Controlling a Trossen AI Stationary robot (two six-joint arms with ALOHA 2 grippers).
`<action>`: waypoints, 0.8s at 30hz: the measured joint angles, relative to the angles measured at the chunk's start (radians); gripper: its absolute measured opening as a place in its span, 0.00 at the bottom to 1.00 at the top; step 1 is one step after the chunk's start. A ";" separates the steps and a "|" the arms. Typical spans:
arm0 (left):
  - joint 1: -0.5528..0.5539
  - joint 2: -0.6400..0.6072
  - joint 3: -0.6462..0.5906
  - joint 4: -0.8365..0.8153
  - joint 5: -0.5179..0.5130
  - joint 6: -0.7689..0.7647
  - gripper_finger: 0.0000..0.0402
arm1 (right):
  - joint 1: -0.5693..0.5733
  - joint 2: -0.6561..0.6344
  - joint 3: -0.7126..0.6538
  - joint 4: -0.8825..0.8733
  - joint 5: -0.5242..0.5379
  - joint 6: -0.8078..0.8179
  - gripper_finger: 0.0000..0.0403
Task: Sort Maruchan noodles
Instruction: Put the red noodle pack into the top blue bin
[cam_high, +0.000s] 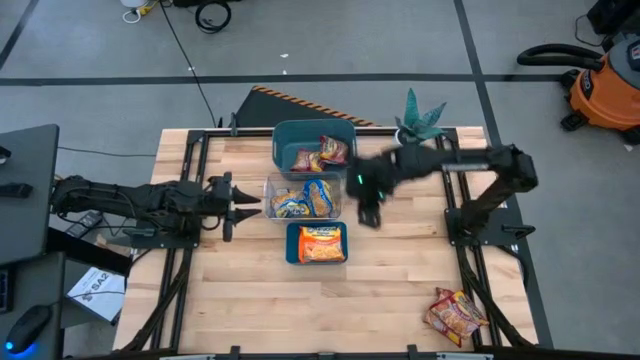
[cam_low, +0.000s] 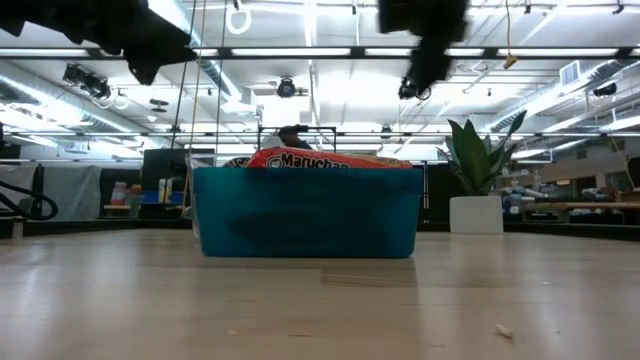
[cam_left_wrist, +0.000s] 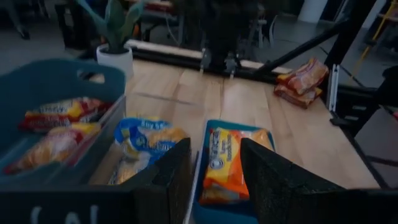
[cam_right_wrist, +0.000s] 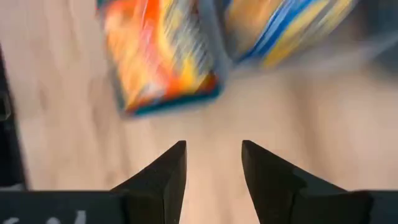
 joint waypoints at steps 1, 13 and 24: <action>0.000 0.000 0.000 0.009 0.000 0.022 0.36 | 0.044 -0.015 -0.043 0.005 0.002 0.063 0.40; 0.000 0.000 0.000 0.086 0.000 0.243 0.36 | 0.539 -0.007 -0.429 0.112 -0.202 0.995 0.40; 0.000 0.000 0.000 0.083 0.000 0.295 0.36 | 0.736 0.210 -0.336 0.227 -0.340 1.214 0.40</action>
